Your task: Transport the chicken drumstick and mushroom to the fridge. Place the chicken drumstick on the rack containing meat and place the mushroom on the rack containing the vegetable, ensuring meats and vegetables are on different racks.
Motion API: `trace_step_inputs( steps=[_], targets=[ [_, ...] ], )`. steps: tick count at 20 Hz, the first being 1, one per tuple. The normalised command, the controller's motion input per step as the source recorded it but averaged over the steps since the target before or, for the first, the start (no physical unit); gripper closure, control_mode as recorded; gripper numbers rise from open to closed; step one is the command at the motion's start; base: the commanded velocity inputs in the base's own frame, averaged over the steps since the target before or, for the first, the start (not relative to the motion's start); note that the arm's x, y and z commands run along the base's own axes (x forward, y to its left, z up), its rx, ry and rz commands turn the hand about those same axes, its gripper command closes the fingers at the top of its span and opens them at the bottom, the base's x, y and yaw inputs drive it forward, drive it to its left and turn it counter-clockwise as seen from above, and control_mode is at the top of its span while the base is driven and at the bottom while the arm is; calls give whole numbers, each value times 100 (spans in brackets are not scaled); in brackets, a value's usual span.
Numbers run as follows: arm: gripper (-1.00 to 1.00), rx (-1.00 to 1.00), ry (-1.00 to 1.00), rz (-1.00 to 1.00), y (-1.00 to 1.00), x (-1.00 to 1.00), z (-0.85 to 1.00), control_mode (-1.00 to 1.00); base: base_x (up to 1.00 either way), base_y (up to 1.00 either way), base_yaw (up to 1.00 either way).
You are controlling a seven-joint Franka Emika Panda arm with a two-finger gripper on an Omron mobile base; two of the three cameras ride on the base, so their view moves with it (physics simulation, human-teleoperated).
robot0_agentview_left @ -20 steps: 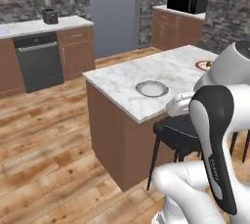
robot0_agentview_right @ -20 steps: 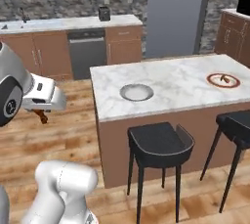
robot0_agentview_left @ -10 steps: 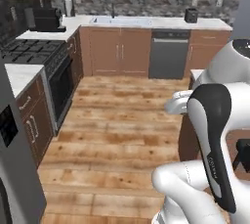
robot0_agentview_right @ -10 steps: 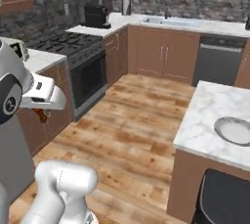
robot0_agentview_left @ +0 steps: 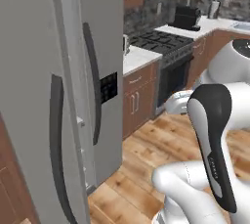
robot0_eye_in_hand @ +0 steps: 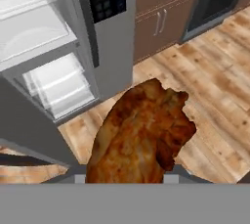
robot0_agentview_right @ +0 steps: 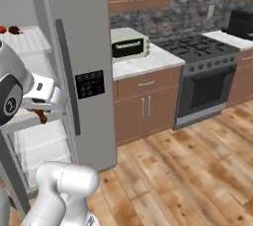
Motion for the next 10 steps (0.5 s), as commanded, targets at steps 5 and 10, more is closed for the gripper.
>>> trace_step_inputs(
  steps=[5, 10],
  targets=[
    [100, 0, 0, 0, 0, 0, 0, 100, 0, 0, 100],
    [100, 0, 0, 0, 0, 0, 0, 100, 7, -13, 96]
  ],
)
